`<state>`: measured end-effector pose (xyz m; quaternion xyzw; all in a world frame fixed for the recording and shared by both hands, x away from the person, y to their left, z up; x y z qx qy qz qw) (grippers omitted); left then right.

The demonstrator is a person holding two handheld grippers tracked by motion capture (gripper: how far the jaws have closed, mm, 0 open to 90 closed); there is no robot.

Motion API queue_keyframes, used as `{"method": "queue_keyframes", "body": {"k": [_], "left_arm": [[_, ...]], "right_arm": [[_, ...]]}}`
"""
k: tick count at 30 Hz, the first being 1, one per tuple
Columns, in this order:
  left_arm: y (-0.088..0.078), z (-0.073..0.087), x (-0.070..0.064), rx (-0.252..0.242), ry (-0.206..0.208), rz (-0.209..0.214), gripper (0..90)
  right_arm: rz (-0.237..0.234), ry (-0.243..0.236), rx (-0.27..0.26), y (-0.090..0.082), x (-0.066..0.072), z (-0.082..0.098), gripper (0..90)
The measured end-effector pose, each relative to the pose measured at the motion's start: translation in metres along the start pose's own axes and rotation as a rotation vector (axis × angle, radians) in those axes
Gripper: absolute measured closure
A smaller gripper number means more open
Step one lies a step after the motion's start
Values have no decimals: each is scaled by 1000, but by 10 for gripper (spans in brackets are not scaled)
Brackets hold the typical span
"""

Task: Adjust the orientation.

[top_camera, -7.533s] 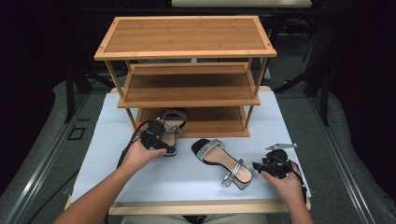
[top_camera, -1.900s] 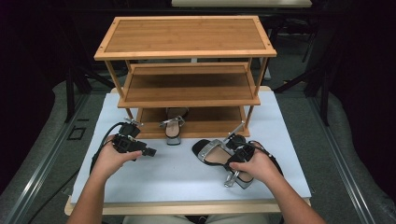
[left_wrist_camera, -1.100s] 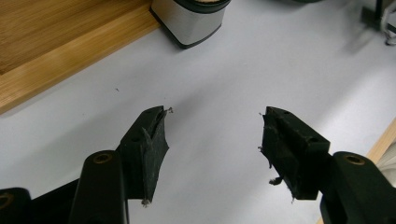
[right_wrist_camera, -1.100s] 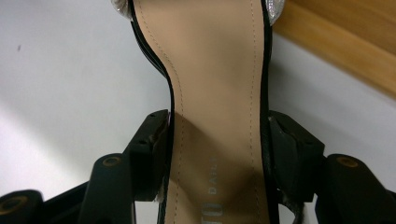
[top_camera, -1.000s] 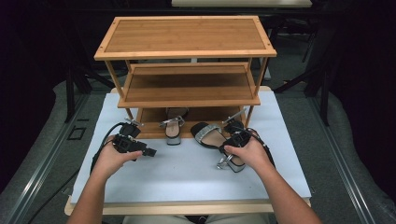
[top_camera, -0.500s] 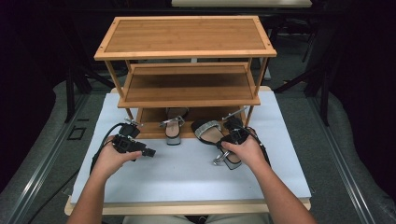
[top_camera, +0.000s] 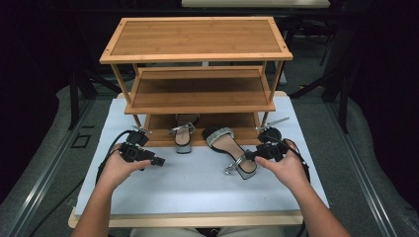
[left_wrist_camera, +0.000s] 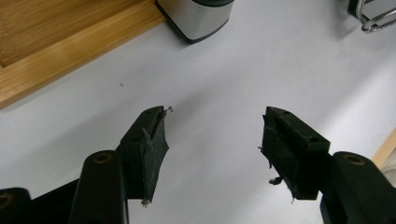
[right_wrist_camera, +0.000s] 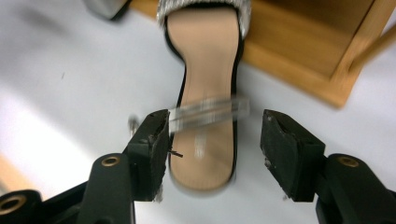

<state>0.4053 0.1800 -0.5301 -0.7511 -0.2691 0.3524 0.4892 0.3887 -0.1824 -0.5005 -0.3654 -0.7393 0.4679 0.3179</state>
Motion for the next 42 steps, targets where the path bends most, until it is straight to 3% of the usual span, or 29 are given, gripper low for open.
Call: {"method": "queue_keyframes", "body": {"k": [4,7,10,11,13,14,16,19,21,23,25,26,28,32,36,39,42], "left_arm": [[0,0,0,-1,-1,-2,397],[0,0,0,1,-1,-1,397],[1,0,0,2,0,0,397],[1,0,0,4,-2,1,397],[2,0,1,4,0,1,397],[2,0,1,5,-1,1,397],[2,0,2,4,-2,2,397],[1,0,1,2,-2,1,397],[1,0,0,1,-2,2,397],[2,0,0,2,-1,1,397],[2,0,0,2,0,0,397],[2,0,0,4,1,0,397],[2,1,1,3,1,0,397],[2,1,1,5,-2,1,397],[3,1,1,5,-1,1,397],[2,1,1,4,-2,0,397],[3,0,1,4,-2,0,397]], "right_arm": [[-31,-28,64,8,1,22,418],[-14,-41,111,23,1,34,418],[-29,-48,131,39,-1,40,422],[-39,-42,128,41,-1,40,429],[-107,-47,114,44,1,41,456],[-26,-40,120,46,0,42,454],[-73,-53,108,48,4,42,456],[-69,-48,101,48,12,42,456],[-111,-63,95,49,21,42,456],[-69,-84,97,51,29,43,455],[-116,-108,80,54,37,42,450],[-87,-114,80,57,38,41,447],[-49,-124,93,63,38,42,441],[-38,-122,106,72,36,45,458],[-73,-115,112,72,35,44,460],[-69,-107,116,69,35,41,461],[-92,-84,81,62,33,34,465]]}}
Point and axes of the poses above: each handheld gripper's, and its own axes: y roughly forward along the jaws, z roughly out of its underside, x roughly to its left, the point moved 6 cm from there along y, roughly forward along the jaws, and after that the axes turned 13 degrees about x, right-handed, at the moved point
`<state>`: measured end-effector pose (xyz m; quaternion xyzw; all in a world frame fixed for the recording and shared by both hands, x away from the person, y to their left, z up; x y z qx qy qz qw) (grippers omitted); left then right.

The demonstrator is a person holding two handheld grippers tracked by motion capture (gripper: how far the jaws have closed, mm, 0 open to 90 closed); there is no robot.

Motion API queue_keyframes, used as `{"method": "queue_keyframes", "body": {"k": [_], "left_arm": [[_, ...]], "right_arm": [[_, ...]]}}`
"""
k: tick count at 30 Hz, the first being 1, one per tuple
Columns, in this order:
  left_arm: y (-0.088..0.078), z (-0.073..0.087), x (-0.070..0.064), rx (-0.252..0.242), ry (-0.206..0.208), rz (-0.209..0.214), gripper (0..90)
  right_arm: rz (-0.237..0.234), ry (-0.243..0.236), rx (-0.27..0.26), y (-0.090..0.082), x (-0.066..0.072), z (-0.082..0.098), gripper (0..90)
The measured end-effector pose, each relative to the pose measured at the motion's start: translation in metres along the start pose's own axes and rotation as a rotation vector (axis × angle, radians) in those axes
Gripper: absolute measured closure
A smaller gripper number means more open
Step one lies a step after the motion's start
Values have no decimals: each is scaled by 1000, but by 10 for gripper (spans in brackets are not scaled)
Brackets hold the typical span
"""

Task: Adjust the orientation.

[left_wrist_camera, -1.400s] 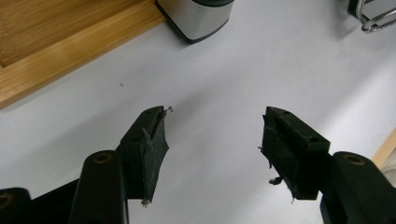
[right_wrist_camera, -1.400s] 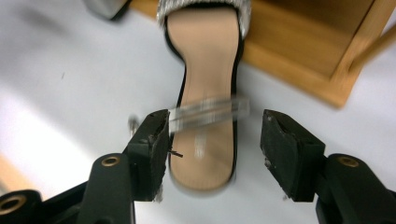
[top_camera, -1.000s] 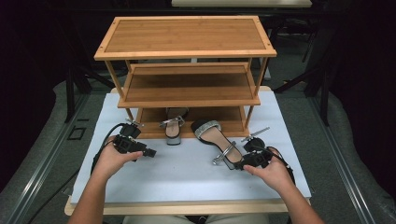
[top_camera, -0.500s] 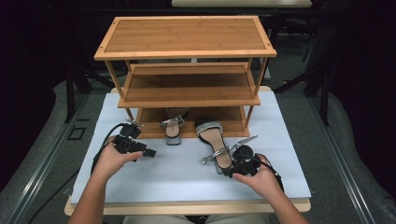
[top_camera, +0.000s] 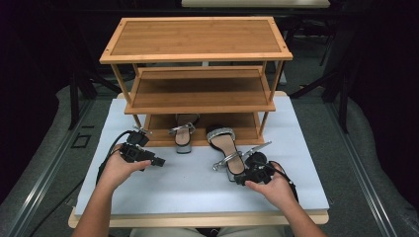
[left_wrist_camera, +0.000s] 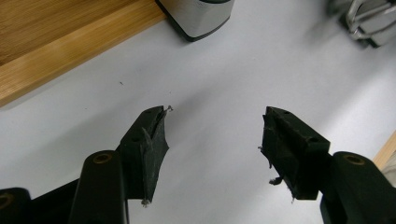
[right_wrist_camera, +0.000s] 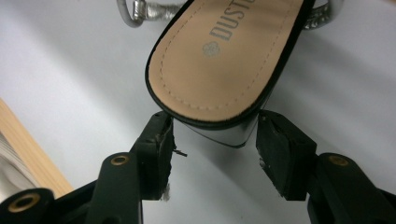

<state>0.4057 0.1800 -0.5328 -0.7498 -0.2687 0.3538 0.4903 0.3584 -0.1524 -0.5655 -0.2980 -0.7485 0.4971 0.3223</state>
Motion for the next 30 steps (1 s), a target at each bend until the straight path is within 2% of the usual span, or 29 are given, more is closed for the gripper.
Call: {"method": "queue_keyframes", "body": {"k": [3,8,12,18,20,23,26,30], "left_arm": [[0,0,0,0,1,-2,397],[-1,0,1,-3,-3,2,397],[0,0,2,-2,-4,2,397],[-1,0,2,-5,-3,2,397],[-1,0,2,-4,-2,1,397],[0,0,3,0,0,2,397],[1,0,3,-1,-2,6,397],[2,1,5,-1,-4,4,397]], "right_arm": [[-27,15,-33,-8,-2,-9,471],[-25,43,-58,-11,-4,-25,476],[-7,50,-43,-4,-3,-35,500],[-25,56,-31,6,2,-47,513],[-17,57,-31,8,4,-51,514],[-20,58,-38,11,5,-58,514],[6,57,-48,13,3,-64,516],[10,58,-63,12,-2,-70,525]]}}
Point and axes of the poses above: each handheld gripper's, and its own axes: y roughly forward along the jaws, z roughly out of its underside, x roughly to its left, the point moved 6 cm from there along y, roughly forward along the jaws, and after that the axes turned 13 degrees about x, right-handed, at the moved point
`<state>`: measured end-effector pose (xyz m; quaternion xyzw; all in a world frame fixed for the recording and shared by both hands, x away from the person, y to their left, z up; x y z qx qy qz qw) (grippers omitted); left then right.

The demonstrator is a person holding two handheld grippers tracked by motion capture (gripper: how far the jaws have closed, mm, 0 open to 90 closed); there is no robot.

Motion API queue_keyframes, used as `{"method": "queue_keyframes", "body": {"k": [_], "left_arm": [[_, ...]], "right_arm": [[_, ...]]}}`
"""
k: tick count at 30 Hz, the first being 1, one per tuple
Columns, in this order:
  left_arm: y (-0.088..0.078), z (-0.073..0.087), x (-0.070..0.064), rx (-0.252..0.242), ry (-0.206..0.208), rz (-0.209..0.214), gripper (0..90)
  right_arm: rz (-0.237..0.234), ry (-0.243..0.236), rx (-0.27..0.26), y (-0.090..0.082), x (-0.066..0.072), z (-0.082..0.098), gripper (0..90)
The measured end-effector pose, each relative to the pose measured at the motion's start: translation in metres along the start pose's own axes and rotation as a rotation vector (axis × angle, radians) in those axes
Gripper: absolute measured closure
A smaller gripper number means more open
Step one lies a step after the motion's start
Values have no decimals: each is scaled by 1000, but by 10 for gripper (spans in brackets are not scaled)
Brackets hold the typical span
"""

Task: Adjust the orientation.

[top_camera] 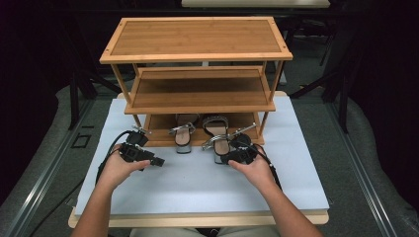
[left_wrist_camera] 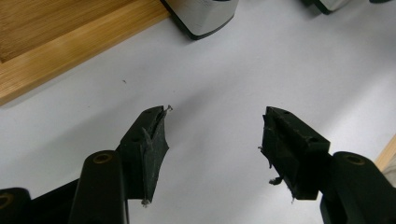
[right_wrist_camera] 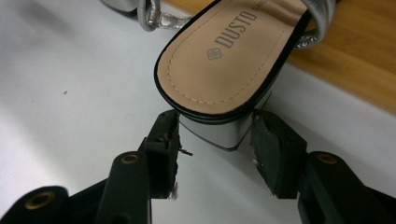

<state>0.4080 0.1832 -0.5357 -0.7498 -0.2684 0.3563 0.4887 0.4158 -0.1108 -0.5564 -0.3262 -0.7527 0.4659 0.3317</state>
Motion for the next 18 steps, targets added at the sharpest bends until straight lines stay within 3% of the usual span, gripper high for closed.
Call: {"method": "queue_keyframes", "body": {"k": [7,9,12,18], "left_arm": [[2,-1,1,6,-1,-3,397],[3,-1,1,7,1,-2,397],[3,-2,0,4,1,-1,397],[4,-4,0,-4,0,-4,399]], "right_arm": [[62,-38,7,1,-9,-10,544],[63,-28,11,1,-10,-12,546],[17,-21,6,3,-11,-18,552],[45,-12,-10,3,-14,-28,580]]}}
Point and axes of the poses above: each handheld gripper's, and its own axes: y roughly forward along the jaws, z roughly out of its underside, x roughly to its left, the point moved 6 cm from there along y, roughly forward along the jaws, and after that the axes turned 13 degrees about x, right-handed, at the moved point
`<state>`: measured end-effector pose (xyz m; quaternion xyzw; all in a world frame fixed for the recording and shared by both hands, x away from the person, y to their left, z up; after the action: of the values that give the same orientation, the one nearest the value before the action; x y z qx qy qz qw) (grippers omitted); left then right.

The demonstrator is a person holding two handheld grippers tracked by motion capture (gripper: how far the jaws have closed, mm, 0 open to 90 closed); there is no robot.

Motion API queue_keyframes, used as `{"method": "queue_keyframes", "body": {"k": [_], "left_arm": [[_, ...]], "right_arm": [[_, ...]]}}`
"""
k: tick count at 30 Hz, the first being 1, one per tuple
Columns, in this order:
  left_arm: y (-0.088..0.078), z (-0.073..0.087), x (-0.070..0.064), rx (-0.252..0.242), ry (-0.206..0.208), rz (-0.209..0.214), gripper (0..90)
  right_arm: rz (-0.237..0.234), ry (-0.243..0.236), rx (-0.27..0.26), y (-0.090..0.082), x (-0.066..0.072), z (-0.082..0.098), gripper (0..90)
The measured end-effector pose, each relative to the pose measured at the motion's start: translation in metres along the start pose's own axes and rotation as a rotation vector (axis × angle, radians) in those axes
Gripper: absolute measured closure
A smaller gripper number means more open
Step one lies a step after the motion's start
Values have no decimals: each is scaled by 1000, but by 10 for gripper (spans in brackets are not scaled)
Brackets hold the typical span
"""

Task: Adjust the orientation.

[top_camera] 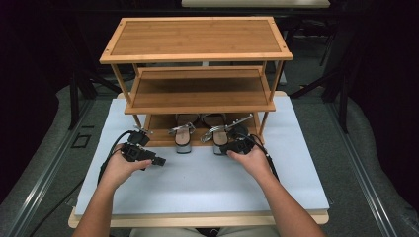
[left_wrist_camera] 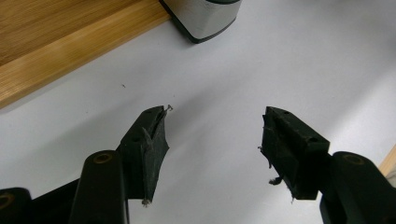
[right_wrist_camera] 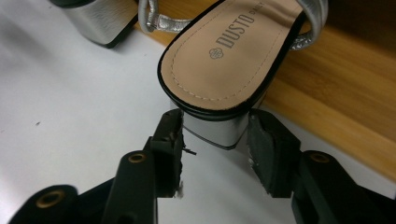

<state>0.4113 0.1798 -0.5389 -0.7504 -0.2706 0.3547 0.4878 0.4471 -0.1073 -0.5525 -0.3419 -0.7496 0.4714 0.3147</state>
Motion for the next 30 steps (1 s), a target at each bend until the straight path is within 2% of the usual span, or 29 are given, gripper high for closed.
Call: {"method": "queue_keyframes", "body": {"k": [5,9,12,15,19,22,24,26,27,28,30], "left_arm": [[2,-2,1,-16,-2,1,399],[5,-5,1,-21,2,-6,398],[9,-7,1,-29,7,0,399],[12,-11,1,-43,12,-11,417],[20,-15,0,-55,9,-8,498],[27,-19,0,-51,13,-14,508],[31,-21,0,-47,19,-24,511],[34,-25,-1,-63,29,-33,511],[35,-26,-1,-65,29,-35,511],[36,-29,-2,-75,35,-39,511],[37,-33,-3,-95,38,-37,514]], "right_arm": [[-43,12,-11,5,0,-7,602],[-29,13,-9,9,-3,-8,602],[-54,5,-16,10,-2,-9,600],[-39,6,-20,10,-2,-9,595],[-35,6,-40,5,-2,-5,575],[-8,10,-25,2,-4,0,575],[-32,-3,-21,1,-4,3,577],[28,5,-25,0,-7,5,578],[-28,-2,-30,0,-6,5,578],[-36,-3,-32,-1,-6,5,578],[-15,9,-34,0,-6,4,578]]}}
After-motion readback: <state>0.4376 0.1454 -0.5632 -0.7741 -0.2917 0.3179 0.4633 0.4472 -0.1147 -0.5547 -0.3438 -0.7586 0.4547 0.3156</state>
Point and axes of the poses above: each handheld gripper's, and its own axes: y roughly forward along the jaws, z roughly out of its underside, x roughly to its left, the point moved 6 cm from there along y, roughly forward along the jaws, and after that the axes turned 13 degrees about x, right-handed, at the moved point
